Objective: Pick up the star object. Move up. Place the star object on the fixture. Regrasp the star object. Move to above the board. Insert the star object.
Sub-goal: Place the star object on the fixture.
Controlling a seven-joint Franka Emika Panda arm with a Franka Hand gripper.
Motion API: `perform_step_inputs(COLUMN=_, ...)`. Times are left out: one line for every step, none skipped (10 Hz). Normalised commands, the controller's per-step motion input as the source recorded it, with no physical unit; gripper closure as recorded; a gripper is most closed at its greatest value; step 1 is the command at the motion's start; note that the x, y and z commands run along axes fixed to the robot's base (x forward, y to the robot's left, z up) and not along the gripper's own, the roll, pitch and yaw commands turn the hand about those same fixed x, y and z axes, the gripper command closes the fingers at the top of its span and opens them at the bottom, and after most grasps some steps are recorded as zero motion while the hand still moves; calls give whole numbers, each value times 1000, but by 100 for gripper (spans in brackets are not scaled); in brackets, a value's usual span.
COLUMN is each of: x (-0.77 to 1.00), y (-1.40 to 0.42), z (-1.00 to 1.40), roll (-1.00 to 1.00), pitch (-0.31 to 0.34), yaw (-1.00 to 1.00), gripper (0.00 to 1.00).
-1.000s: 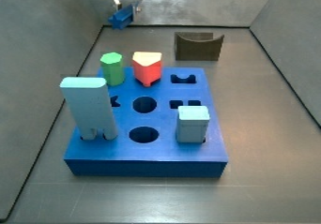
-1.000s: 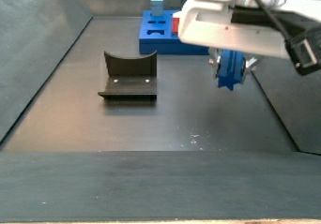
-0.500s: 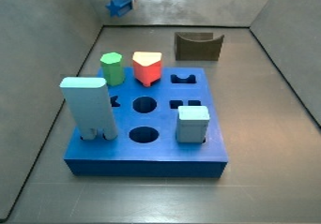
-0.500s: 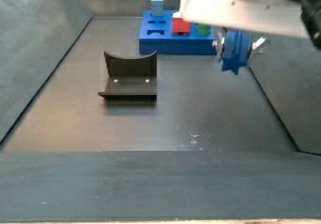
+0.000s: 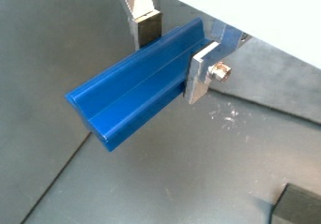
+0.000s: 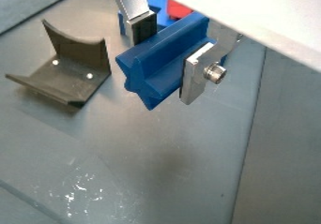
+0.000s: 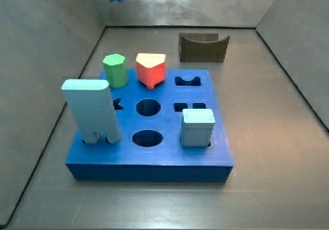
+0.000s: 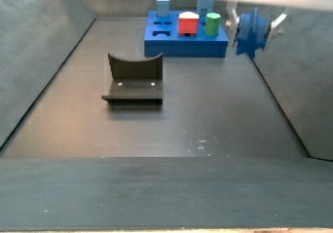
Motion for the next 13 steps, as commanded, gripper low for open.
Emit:
perform_step_inputs(x=-5, y=6, z=377, roll=78, pitch=103, yaw=14, gripper=100)
perform_step_inputs(x=-3, y=10, z=202, roll=85, pitch=105, yaw=17, gripper=100)
perform_step_inputs(x=1000, y=-470, z=245, roll=-114, pitch=-141, yaw=1000, gripper=100)
perform_step_inputs(x=1000, y=-468, z=219, roll=-117, pitch=-137, yaw=1000, gripper=100)
perform_step_inputs(x=1000, y=-416, z=196, roll=-143, pitch=-95, yaw=767, gripper=100)
perform_step_inputs(x=1000, y=-381, z=176, roll=-162, pitch=-53, yaw=528, gripper=100)
perform_step_inputs(x=1000, y=-362, z=162, roll=-160, pitch=-25, yaw=398, gripper=100)
perform_step_inputs(x=1000, y=-320, z=139, roll=-137, pitch=25, yaw=223, gripper=100)
perform_step_inputs(x=1000, y=-291, z=124, roll=-124, pitch=54, yaw=143, gripper=100)
perform_step_inputs(x=1000, y=-247, z=104, roll=-98, pitch=92, yaw=79, gripper=100)
perform_step_inputs(x=1000, y=-230, z=97, roll=-92, pitch=105, yaw=63, gripper=100)
perform_step_inputs(x=1000, y=-194, z=84, roll=-90, pitch=126, yaw=42, gripper=100)
perform_step_inputs(x=1000, y=-156, z=68, roll=-97, pitch=143, yaw=29, gripper=100)
